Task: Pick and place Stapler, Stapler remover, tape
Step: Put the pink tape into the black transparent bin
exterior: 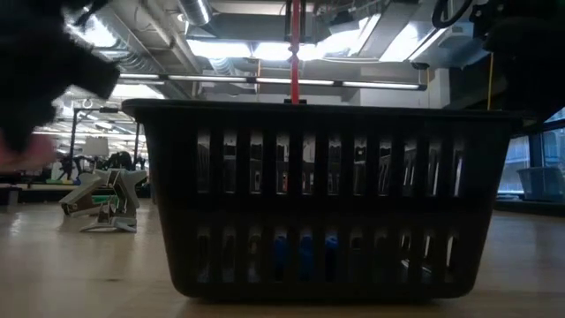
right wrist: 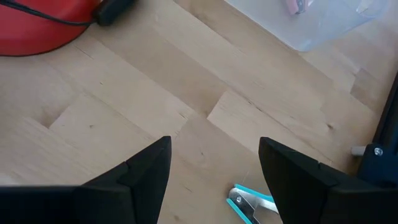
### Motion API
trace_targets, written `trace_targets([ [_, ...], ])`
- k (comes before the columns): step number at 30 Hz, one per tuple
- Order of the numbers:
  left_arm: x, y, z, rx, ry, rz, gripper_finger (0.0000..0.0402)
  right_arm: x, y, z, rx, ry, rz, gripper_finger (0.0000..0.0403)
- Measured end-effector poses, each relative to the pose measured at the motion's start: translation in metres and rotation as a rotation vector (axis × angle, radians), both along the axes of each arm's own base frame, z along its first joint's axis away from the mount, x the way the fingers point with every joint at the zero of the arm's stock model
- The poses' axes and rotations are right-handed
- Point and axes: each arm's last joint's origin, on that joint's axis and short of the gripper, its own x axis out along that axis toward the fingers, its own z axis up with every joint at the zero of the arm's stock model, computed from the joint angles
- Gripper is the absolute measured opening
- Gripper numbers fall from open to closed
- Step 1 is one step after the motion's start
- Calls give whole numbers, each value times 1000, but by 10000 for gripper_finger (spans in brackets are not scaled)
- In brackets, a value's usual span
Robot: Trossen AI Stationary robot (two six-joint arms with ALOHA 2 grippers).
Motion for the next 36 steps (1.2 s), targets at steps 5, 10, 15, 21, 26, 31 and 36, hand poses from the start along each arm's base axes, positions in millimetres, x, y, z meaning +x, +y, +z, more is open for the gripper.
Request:
trace_targets([
  [5,17,24,34,192,-229,24,34,0,0,0,-11,-9,3,246],
  [10,33,65,48,313,-258,58,34,0,0,0,-13,-12,4,246],
  [15,50,113,52,356,-242,51,34,0,0,0,-13,-12,5,246],
  [21,65,170,53,375,-152,41,34,0,0,0,-13,-13,4,246],
  [26,72,214,43,365,-23,49,34,1,0,1,-27,-34,11,246],
  [31,77,240,20,331,65,26,34,2,0,1,-32,-40,13,246],
  [36,80,251,-4,263,111,3,34,2,0,1,-31,-41,13,246],
])
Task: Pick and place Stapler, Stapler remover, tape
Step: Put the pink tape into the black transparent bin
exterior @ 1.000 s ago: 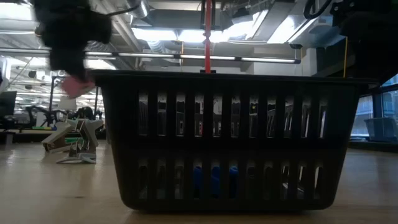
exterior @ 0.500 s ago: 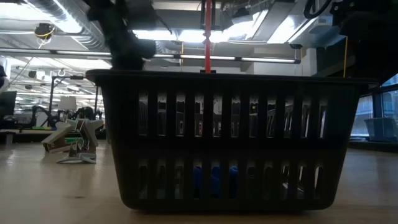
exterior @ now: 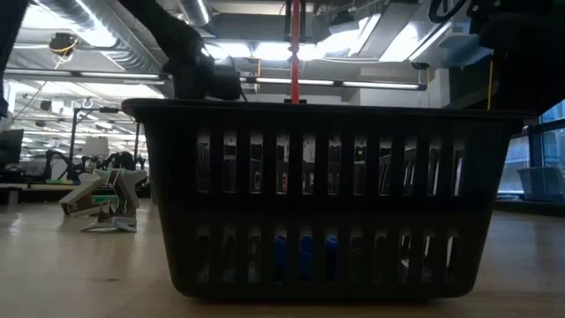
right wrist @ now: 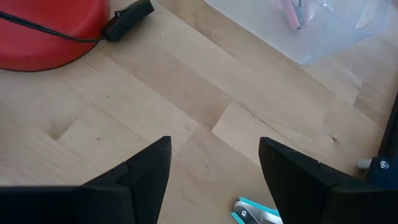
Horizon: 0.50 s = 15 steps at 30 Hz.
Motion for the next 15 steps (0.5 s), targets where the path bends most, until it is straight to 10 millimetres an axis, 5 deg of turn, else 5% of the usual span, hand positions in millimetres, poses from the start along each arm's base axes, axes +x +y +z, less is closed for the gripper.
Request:
trace_targets([
  [12,9,10,-41,-76,72,-11,37,1,0,0,-14,-23,6,246],
  [15,10,9,-42,-67,71,-21,81,1,0,0,-12,-25,6,245],
])
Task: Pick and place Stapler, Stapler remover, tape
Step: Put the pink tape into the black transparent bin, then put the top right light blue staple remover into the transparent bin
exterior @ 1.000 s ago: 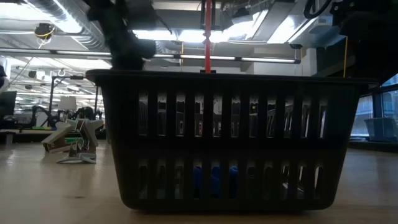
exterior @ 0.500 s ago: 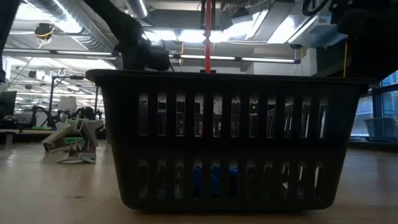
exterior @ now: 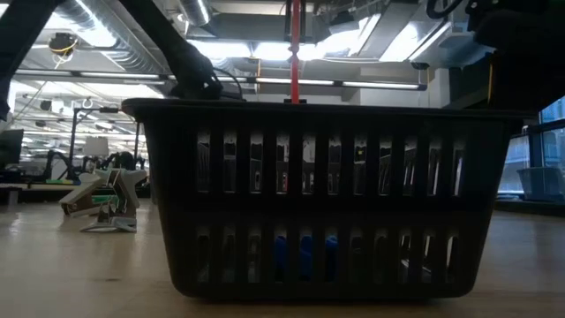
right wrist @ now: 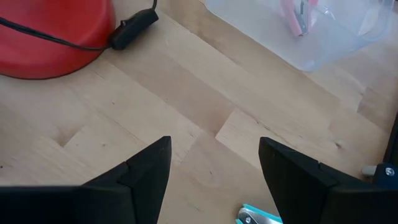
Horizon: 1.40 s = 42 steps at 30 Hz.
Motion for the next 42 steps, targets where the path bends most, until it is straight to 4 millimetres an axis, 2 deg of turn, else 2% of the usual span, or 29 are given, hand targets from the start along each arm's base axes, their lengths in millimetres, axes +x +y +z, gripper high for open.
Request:
trace_targets([
  [5,-2,-2,11,16,-29,-4,169,0,0,0,1,-1,0,245],
  [10,-8,-8,39,44,-99,27,215,0,0,0,2,-3,0,245],
  [15,-26,-25,86,85,-197,76,223,0,0,0,3,-4,-2,245],
  [20,-43,-60,132,133,-324,89,218,1,1,0,8,-11,-3,245],
  [23,-48,-83,150,143,-388,64,215,1,1,-1,15,-18,-3,245],
  [26,-51,-108,159,122,-412,9,214,3,2,-1,26,-31,-3,245],
  [30,-48,-142,160,70,-405,-80,217,3,3,-1,49,-20,-7,245],
  [35,-37,-174,137,60,-339,-221,211,2,3,-1,55,-13,-7,245],
  [39,-19,-180,102,21,-265,-301,203,2,3,-1,55,-13,-7,245],
  [42,-3,-175,74,-4,-206,-354,197,2,3,-1,55,-13,-7,245],
])
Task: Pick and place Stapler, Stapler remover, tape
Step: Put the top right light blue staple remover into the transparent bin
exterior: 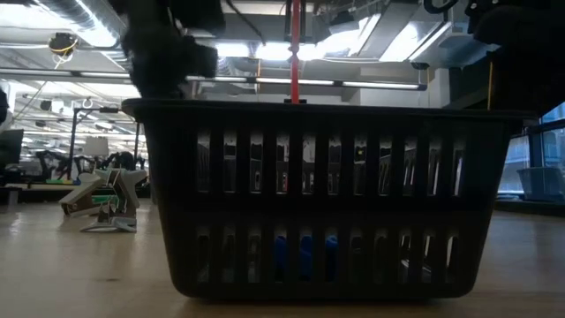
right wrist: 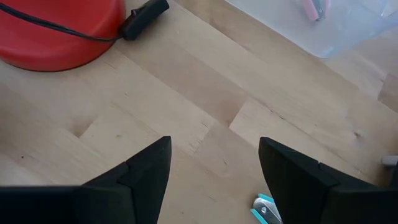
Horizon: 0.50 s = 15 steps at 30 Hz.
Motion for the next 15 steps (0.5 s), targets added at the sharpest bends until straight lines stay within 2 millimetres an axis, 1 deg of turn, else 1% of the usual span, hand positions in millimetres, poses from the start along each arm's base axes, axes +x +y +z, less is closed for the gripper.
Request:
trace_targets([
  [4,20,15,-29,-5,30,-66,190,0,0,0,2,2,0,245],
  [7,29,31,-45,8,26,-77,187,0,0,0,2,2,0,245],
  [10,33,50,-51,28,24,-50,187,0,0,0,2,2,0,245],
  [15,35,82,-50,97,-36,42,187,0,0,0,2,2,0,245],
])
